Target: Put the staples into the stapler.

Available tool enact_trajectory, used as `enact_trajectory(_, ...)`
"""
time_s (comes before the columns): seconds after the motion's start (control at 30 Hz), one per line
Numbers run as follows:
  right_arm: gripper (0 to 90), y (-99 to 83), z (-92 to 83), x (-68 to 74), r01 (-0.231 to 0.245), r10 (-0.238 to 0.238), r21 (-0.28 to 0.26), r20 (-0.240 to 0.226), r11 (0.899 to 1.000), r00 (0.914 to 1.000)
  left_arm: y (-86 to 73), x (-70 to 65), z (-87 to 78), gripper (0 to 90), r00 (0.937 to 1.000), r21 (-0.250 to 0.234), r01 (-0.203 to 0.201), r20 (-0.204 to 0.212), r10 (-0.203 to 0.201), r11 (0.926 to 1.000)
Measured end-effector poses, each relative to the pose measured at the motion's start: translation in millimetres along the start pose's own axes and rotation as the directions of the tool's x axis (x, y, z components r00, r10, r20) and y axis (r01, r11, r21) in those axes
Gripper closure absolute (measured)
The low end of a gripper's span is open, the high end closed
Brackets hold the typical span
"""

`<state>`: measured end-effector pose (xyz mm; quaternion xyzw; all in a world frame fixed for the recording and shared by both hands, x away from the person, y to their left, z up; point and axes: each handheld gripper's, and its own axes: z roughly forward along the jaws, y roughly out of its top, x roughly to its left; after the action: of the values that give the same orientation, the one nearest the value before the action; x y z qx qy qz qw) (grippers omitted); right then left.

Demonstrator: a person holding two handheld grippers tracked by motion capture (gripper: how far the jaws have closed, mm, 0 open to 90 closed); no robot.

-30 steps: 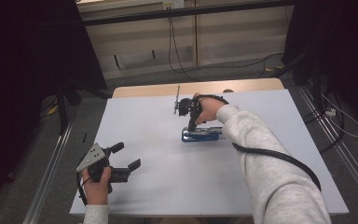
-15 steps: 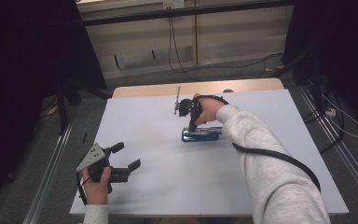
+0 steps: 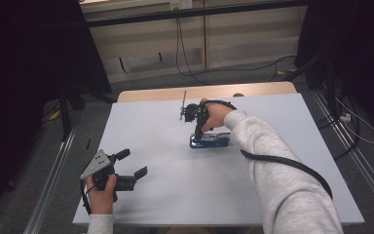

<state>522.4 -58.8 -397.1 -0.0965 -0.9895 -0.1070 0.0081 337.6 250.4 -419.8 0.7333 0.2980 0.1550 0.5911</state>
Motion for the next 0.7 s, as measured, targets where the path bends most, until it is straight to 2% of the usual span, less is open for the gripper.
enact_trajectory(0.17, 60.1, -5.8, -5.8, 1.3, -0.024, 0.025, -0.060, 0.022, 0.998, 0.9995, -0.3, -0.5, 2.1, 2.4, 1.0000, 0.010, 0.002, 0.005, -0.002, 0.9999)
enact_trajectory(0.27, 55.2, -15.9, -11.4, 1.4, -0.073, 0.076, -0.123, 0.022, 0.990, 0.9969, -0.2, -0.7, 3.0, 2.4, 1.0000, 0.011, 0.004, 0.007, -0.004, 0.9999)
enact_trajectory(0.53, 51.7, -35.7, -17.9, 3.5, -0.127, 0.134, -0.167, 0.030, 0.978, 0.9906, 0.4, -1.5, 5.2, 2.4, 0.9999, 0.024, -0.004, 0.011, 0.004, 0.9997)
enact_trajectory(0.57, 49.2, -41.0, -19.4, 4.0, -0.138, 0.147, -0.184, 0.037, 0.973, 0.9885, 0.5, -1.6, 5.6, 2.4, 0.9999, 0.023, -0.005, 0.010, 0.005, 0.9997)
enact_trajectory(0.7, 46.5, -49.0, -22.4, 4.4, -0.159, 0.171, -0.207, 0.038, 0.965, 0.9846, 1.2, -1.5, 6.2, 2.4, 0.9999, 0.028, -0.009, 0.009, 0.008, 0.9996)
